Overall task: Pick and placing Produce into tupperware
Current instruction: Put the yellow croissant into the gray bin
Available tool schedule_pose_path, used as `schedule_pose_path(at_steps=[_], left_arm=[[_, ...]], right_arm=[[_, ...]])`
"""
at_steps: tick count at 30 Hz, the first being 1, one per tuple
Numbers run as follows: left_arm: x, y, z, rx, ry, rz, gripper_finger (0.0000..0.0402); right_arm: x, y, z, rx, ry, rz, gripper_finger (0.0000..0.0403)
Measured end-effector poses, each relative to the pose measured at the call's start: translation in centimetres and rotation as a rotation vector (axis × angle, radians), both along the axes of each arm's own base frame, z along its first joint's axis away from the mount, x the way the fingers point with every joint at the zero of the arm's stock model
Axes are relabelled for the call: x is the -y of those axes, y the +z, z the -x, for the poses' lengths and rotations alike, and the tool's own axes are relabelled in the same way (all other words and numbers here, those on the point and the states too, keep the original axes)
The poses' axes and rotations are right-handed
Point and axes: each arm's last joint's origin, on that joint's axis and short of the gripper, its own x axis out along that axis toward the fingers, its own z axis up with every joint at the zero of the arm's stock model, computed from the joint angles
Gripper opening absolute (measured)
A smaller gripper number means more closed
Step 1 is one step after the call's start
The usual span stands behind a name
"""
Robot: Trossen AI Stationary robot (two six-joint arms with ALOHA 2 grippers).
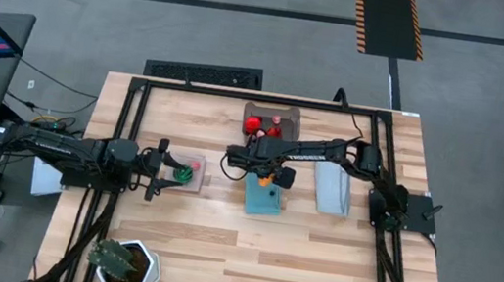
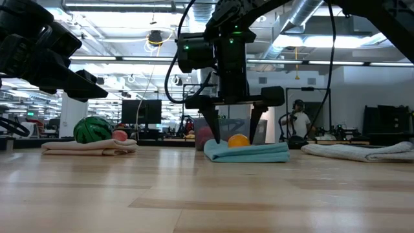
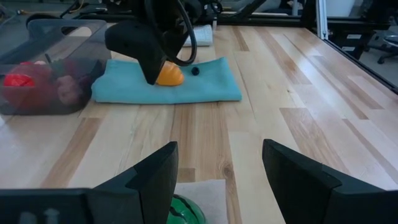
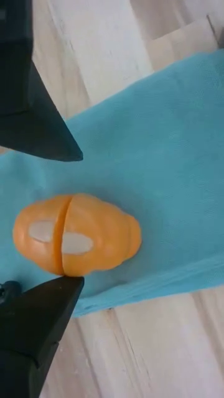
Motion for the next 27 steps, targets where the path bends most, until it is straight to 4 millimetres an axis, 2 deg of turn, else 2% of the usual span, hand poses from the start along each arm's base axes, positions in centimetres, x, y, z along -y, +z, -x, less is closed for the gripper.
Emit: schedule_pose_path(at_steps=[8,20,27], left_arm=[[0.0,0.0,0.0,0.0,0.001,0.001,0.0224],[0.0,-0.01,0.0,0.0,-0.002,-0.008,0.0224],[0.0,0.0,0.0,0.0,-0.001,-0.002,0.0224]], right_arm=[[-0.09,0.04,0.0,0.002,-0.006,-0.001,0.029],[-0.18,0.01,-0.01,0.005,0.0,-0.035,0.026],[-0.21,-0.41,0.27,0.007,0.005,-0.07,0.0201]])
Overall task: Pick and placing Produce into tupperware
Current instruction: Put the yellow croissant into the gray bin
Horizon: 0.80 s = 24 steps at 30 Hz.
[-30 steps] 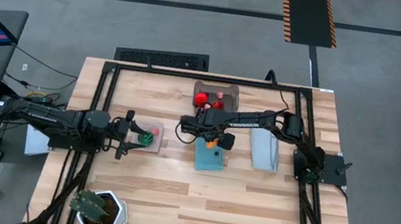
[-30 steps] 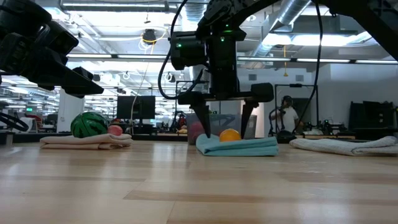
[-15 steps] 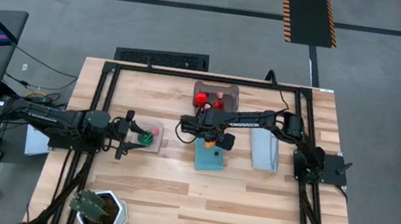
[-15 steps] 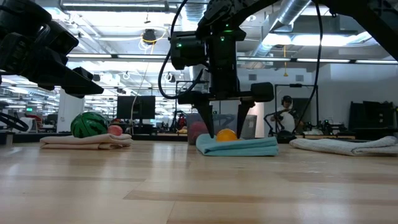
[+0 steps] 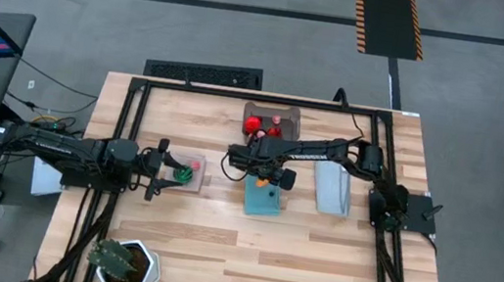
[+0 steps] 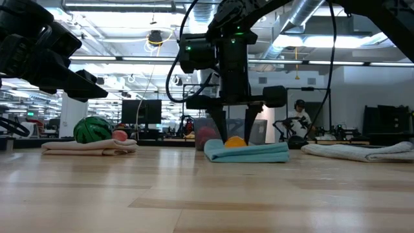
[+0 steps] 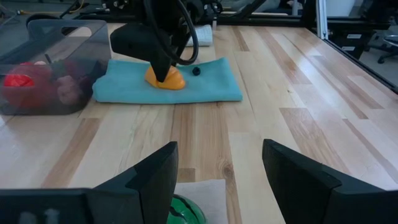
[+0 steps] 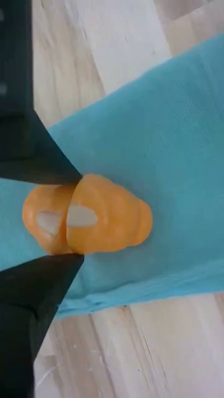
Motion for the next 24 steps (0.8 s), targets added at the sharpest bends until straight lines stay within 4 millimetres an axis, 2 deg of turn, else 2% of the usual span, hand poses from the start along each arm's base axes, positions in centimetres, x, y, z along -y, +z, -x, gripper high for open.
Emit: schedule_pose_path(at_steps=[6,12,24], left_arm=[[0.0,0.01,0.0,0.0,0.0,0.0,0.0224],[0.0,0.0,0.0,0.0,0.001,0.001,0.0224],[0.0,0.0,0.0,0.0,0.001,0.004,0.0224]], right_arm=[[-0.04,-0.55,-0.03,-0.007,0.0,-0.012,0.0175],[-0.11,-0.46,-0.05,-0.002,-0.004,-0.028,0.0181],[-0.06,-0.44,0.01,-0.009,-0.009,-0.02,0.0314]])
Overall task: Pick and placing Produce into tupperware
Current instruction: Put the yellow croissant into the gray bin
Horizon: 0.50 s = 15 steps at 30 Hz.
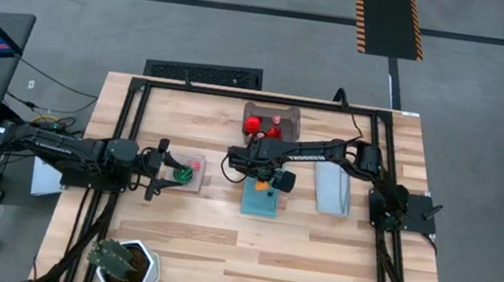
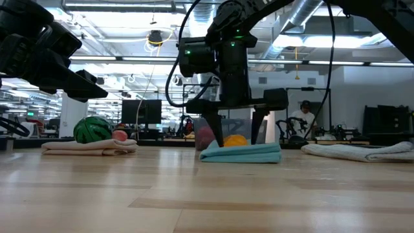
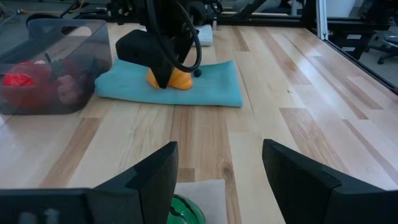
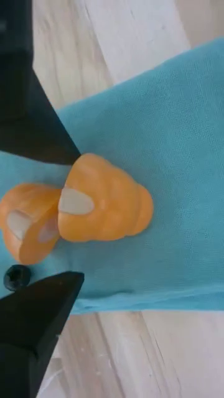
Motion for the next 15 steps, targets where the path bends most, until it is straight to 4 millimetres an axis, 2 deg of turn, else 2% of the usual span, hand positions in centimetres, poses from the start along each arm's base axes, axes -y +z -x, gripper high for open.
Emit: schedule_pose_path(at_steps=[7,15], left_arm=[[0.0,0.0,0.0,0.0,0.0,0.001,0.0224],[0.0,0.0,0.0,0.0,0.0,0.001,0.0224]], right_arm=[[-0.06,0.0,-0.2,0.022,-0.023,-0.017,0.0393],[-0.49,0.03,-0.62,0.063,0.011,-0.045,0.0374]])
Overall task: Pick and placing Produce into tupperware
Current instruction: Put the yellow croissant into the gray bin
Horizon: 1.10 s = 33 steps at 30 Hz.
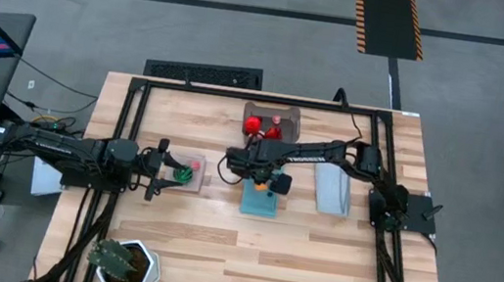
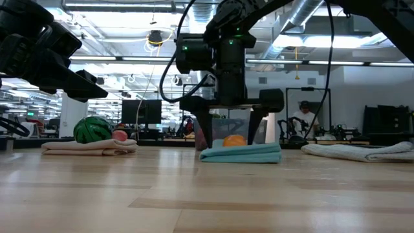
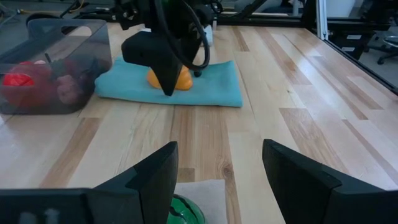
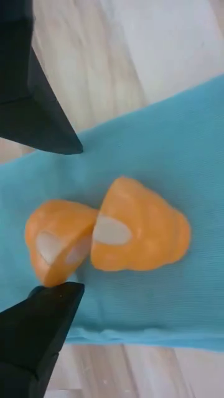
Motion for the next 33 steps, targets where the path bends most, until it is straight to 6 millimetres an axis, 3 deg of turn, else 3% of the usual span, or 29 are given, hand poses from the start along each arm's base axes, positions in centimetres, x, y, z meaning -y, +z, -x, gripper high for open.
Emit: schedule_pose_path(at_steps=[11,21,33], left_arm=[[0.0,0.0,0.0,0.0,0.0,0.0,0.0224],[0.0,-0.01,0.0,0.0,0.0,0.0,0.0224],[0.0,-0.01,0.0,0.0,0.0,0.0,0.0224]], right_arm=[[0.11,0.0,-0.04,0.004,0.006,0.005,0.0365],[0.11,0.0,-0.08,0.009,0.006,0.004,0.0303],[0.13,0.0,-0.08,0.009,0.024,0.01,0.0262]])
